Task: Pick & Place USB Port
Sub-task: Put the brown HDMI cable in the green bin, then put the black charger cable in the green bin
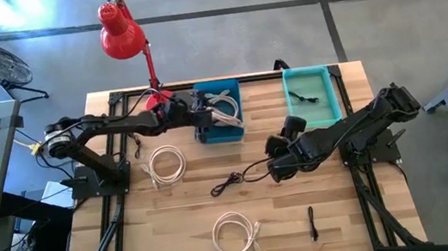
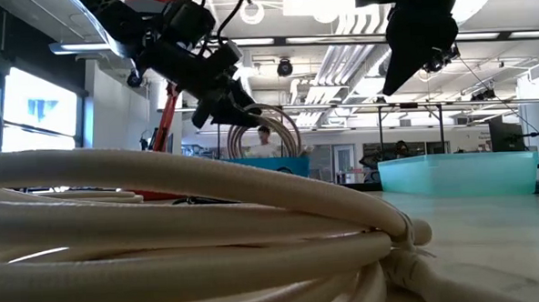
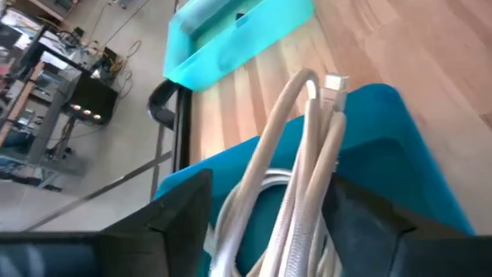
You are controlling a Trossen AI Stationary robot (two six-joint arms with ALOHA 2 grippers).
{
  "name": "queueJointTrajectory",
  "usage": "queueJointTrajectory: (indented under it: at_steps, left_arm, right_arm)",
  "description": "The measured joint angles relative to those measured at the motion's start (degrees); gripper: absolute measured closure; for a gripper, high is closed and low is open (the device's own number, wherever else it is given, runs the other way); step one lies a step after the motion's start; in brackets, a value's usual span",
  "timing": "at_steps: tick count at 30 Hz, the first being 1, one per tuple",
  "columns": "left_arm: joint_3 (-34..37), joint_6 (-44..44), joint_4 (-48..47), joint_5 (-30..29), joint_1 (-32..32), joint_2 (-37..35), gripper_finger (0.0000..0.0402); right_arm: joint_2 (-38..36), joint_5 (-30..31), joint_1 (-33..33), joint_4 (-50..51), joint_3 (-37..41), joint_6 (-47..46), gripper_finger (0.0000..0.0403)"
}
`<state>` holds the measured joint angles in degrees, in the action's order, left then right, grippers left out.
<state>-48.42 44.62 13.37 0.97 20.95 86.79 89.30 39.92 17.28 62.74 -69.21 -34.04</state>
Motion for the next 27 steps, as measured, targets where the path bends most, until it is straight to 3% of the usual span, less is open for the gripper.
queueJointTrajectory:
  at_steps: [6, 18, 27]
  left_arm:
    - [-0.06, -0.12, 2.00, -4.37, 0.00, -2.43, 0.0156]
    - [-0.07, -2.91, -0.07, 14.82, -0.35, -9.97, 0.0156]
    - [-0.07, -3.03, -2.42, 15.54, -0.35, -11.83, 0.0156]
  right_arm:
    - [0.00, -0.50, 0.00, -0.11, 0.00, 0.00, 0.0211]
    - [0.00, -0.50, 0.00, -0.50, -0.02, 1.05, 0.0211]
    - [0.00, -0.72, 0.00, -0.52, -0.04, 1.05, 0.0211]
